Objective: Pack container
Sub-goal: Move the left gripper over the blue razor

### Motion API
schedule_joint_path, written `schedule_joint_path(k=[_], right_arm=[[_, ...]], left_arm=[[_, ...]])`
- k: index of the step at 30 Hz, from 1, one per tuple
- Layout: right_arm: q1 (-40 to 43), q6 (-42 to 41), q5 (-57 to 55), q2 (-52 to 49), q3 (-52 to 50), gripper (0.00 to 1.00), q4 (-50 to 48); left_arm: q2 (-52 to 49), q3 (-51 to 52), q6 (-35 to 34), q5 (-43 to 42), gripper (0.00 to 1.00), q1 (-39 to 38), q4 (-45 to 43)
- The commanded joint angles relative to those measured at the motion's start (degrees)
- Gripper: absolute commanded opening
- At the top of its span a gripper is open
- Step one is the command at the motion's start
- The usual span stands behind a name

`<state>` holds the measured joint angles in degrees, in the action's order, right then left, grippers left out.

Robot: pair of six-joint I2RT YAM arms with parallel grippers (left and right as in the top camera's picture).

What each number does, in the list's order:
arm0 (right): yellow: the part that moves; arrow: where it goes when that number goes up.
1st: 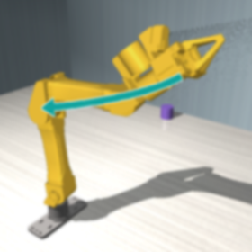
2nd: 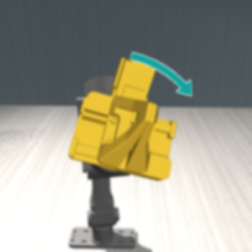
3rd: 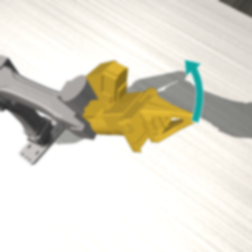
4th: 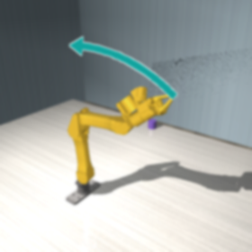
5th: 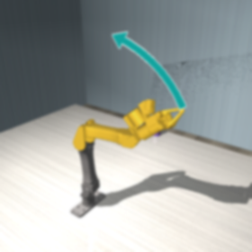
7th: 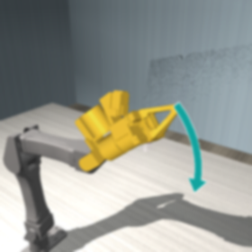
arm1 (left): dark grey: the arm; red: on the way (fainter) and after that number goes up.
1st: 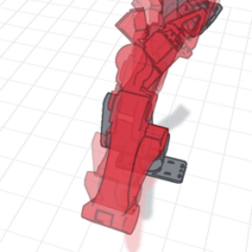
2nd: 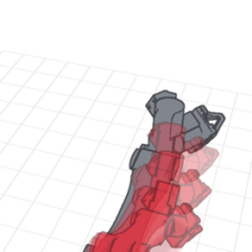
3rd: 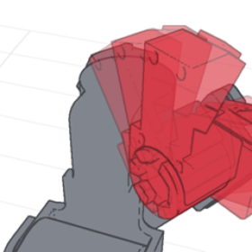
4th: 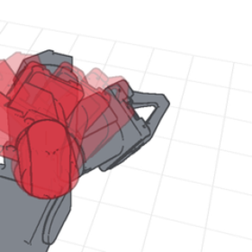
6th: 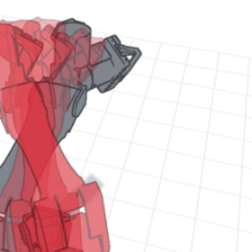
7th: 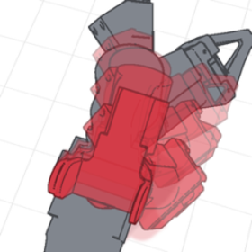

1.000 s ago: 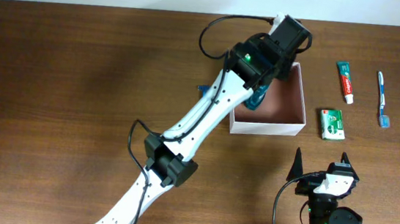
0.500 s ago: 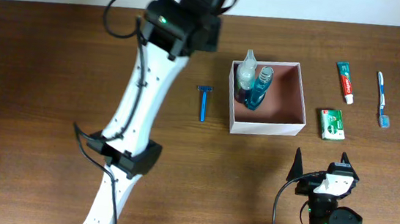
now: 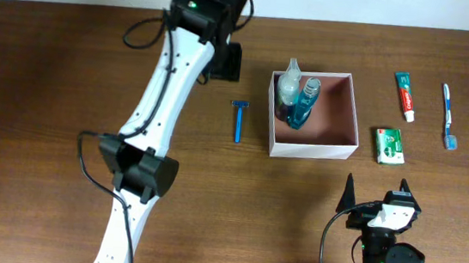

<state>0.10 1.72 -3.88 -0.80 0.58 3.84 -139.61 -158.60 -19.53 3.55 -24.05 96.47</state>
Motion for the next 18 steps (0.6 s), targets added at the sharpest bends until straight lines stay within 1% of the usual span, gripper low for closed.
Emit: schedule_joint_path(k=[1,4,9,16,18], right_arm=[[-0.46,-0.02,-1.14,0.37,-0.26,0.99,0.33],[-0.46,-0.02,-1.14,0.37,-0.26,0.99,0.33],[-0.46,-0.02,-1.11,0.39,-0.26,0.99,0.33],[-0.46,-0.02,-1.14,0.37,-0.26,0.99,0.33],[-0.46,-0.02,-1.14,0.39,-0.26,0.99,0.33]], left_arm=[[-0.20,5.14,-1.57,-1.44,0.66,-0.85,0.07],[-0.20,8.46,-2.34,-1.49,0.66,-0.98,-1.16],[-0.20,13.22,-2.25,-1.51,0.66,-1.01,-5.75],[-0.20,21.59,-1.16,-2.78,0.65,-1.09,-11.13],[-0.20,23.82,1.53,-3.82,0.65,-1.09,-13.38]])
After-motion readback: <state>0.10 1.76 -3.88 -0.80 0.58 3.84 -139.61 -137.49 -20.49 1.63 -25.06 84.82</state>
